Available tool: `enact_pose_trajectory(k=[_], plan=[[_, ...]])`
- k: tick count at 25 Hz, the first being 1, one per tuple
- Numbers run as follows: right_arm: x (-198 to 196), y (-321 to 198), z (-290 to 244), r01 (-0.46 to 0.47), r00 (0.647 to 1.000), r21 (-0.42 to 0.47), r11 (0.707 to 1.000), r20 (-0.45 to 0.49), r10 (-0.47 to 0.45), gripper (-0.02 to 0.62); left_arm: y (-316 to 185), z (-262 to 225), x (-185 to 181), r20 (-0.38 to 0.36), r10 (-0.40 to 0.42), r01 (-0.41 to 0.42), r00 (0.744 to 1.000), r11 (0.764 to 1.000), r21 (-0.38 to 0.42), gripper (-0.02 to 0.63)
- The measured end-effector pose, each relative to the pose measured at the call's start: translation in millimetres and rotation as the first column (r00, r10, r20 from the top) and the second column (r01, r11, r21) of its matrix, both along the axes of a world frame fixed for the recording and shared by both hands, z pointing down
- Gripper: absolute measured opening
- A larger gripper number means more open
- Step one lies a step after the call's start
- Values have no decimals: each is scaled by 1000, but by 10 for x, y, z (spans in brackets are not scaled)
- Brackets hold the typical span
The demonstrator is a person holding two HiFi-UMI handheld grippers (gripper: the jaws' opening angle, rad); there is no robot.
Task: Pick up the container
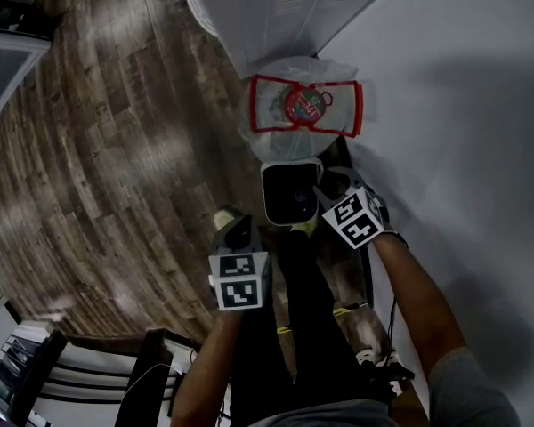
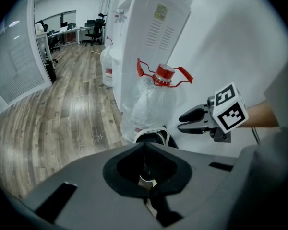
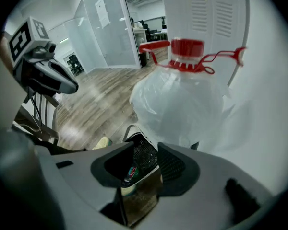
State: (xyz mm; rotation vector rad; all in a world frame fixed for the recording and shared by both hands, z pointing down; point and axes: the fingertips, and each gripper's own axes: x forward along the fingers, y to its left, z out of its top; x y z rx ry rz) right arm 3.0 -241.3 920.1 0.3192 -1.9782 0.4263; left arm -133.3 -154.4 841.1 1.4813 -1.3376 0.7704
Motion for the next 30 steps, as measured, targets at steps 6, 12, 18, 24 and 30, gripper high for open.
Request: enact_pose_trajectory(k=[6,12,18,24,30], plan=[[71,-17,734,59,995,-8,998,-81,-59,156,16,370,-66,-5,-17,17,1000,1000,5,15],[46,-86,1148,89,991,-11,996,-99,-90,158,-12,729,-58,-12,-21,21,1000,1000,5,15],[3,-120,1416,158,978,-22,987,-135,-159,160,-118,858,-62,-17,-23,23,1000,1000,21,15],[7,206,1283,321,934,-143,936,-114,-338,150,-63,769,-165,-20,-48,48,999,999,15,15],[-108,830,1322,555,809,-182,812,-112,-578,64,60,737,-127,-30,-30,30,999,1000,-7,15]])
